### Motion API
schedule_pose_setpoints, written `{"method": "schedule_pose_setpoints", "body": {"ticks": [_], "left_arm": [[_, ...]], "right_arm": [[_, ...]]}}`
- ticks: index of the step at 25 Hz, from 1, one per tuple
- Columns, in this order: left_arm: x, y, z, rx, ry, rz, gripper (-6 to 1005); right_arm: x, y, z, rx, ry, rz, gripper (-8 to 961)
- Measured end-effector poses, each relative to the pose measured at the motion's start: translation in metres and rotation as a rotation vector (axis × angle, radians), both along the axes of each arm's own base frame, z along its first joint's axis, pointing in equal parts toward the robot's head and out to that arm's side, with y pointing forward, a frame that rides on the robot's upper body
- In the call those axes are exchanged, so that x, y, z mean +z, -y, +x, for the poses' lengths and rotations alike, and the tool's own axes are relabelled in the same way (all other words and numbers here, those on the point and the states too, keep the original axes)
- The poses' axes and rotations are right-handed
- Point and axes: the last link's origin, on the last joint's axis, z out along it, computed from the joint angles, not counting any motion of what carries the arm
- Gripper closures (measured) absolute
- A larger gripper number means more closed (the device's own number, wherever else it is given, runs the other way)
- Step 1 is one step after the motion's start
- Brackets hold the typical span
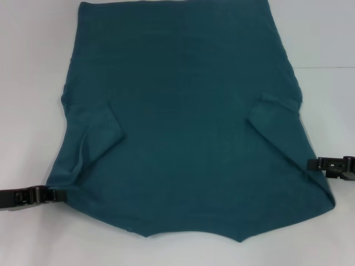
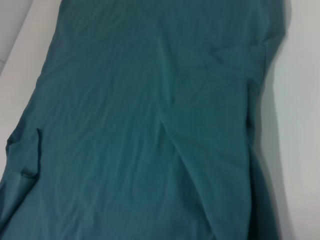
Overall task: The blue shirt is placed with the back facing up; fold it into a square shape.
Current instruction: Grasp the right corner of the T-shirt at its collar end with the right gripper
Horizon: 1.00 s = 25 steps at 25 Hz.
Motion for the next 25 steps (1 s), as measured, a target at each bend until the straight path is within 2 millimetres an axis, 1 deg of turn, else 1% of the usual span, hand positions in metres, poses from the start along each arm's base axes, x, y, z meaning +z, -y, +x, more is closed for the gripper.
{"method": "schedule_pose_setpoints", "body": {"ticks": [25], "left_arm": [[-0.0005,-0.0002,0.0001,0.001,0.0,0.002,992]], "right_arm": [[0.0025,-0.0017,0.0004,0.008,0.024,-0.003,92]]}}
